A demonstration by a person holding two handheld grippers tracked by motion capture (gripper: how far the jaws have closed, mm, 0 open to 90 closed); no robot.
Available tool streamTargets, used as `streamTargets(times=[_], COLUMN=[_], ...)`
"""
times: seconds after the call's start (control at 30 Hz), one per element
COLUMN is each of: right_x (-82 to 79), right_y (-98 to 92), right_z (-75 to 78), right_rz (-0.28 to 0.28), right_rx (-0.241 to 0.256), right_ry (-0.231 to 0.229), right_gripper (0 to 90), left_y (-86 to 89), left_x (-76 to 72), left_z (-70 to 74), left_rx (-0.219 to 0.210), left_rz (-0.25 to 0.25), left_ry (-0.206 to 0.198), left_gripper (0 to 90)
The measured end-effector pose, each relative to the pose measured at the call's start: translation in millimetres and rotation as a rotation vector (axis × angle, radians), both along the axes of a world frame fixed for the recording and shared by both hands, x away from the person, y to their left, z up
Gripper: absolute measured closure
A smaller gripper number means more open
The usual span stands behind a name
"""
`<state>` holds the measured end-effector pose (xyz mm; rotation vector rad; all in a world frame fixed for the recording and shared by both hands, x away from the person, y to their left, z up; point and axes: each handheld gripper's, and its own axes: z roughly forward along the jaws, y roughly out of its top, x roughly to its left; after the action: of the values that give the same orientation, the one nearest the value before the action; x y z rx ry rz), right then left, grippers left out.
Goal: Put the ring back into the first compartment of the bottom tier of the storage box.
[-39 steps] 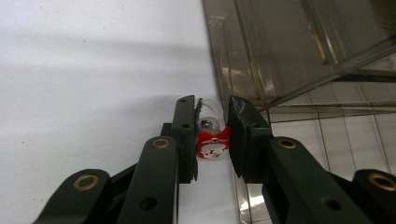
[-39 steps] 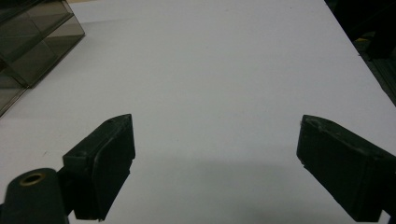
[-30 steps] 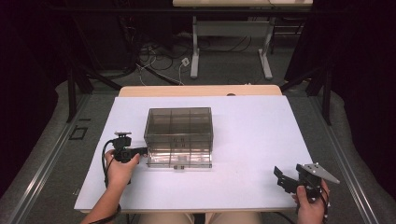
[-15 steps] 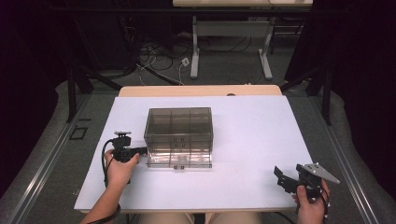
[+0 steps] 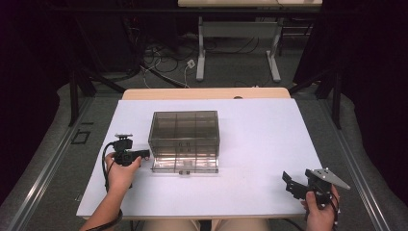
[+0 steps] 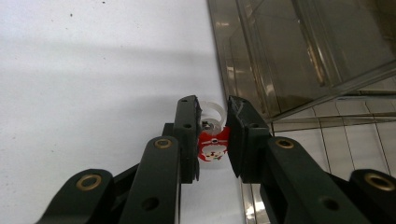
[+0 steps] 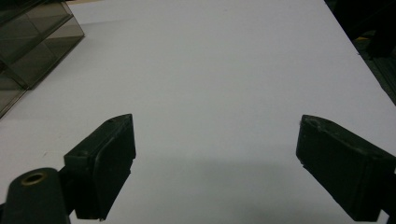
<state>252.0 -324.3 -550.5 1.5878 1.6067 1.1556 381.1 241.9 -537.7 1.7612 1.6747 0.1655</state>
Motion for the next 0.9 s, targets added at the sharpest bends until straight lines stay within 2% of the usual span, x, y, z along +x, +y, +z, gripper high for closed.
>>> streamTargets(times=[0.13, 0.2, 0.27, 0.33, 0.37, 0.4, 0.53, 0.57, 0.73, 0.8, 0.83, 0.9], right_x=[0.0, -0.9, -0.8, 0.2, -0.8, 0.1, 0.1, 0.1, 0.0, -0.8, 0.2, 0.2], right_y=[0.0, -1.1, -1.0, -0.2, -0.8, 0.1, 0.2, 0.1, 0.2, -0.8, -0.2, -0.2], right_z=[0.0, 0.7, 0.7, -0.3, 0.9, 0.0, 0.0, -0.1, -0.2, 0.6, -0.5, -0.4], right_rz=[0.000, 0.010, 0.010, 0.000, 0.009, -0.001, -0.001, -0.001, -0.001, 0.008, 0.000, 0.000], right_rx=[0.000, -0.005, -0.004, -0.002, -0.003, 0.000, 0.001, 0.000, 0.000, -0.004, -0.002, -0.002], right_ry=[0.000, 0.014, 0.014, -0.001, 0.015, -0.001, -0.001, -0.001, 0.000, 0.016, -0.001, -0.001], right_gripper=[11.7, 11.7, 11.7, 11.7, 11.7, 11.7, 11.7, 11.7, 11.7, 11.8, 11.7, 11.7], left_y=[2.9, 3.1, 5.9, 5.8, 6.7, 6.3, 8.2, 8.2, 9.5, 11.2, 11.7, 12.3], left_x=[-0.2, -0.2, -0.6, -0.8, -1.3, -1.7, -2.5, -2.8, -3.5, -4.7, -5.1, -6.2], left_z=[2.8, 4.0, 7.1, 8.4, 9.1, 10.1, 13.6, 14.5, 18.0, 21.3, 22.2, 23.4], left_rx=[0.005, -0.004, 0.002, -0.004, 0.007, -0.002, -0.002, -0.002, -0.002, -0.003, -0.001, -0.002], left_rz=[-0.002, 0.011, -0.007, 0.004, 0.004, 0.013, 0.005, 0.013, 0.017, 0.010, 0.009, 0.011], left_ry=[-0.002, -0.007, 0.005, -0.002, -0.017, -0.019, -0.013, -0.030, -0.040, -0.041, -0.041, -0.050], left_gripper=[74.6, 74.6, 74.6, 74.6, 74.7, 74.6, 74.6, 74.6, 74.7, 74.7, 74.7, 74.7])
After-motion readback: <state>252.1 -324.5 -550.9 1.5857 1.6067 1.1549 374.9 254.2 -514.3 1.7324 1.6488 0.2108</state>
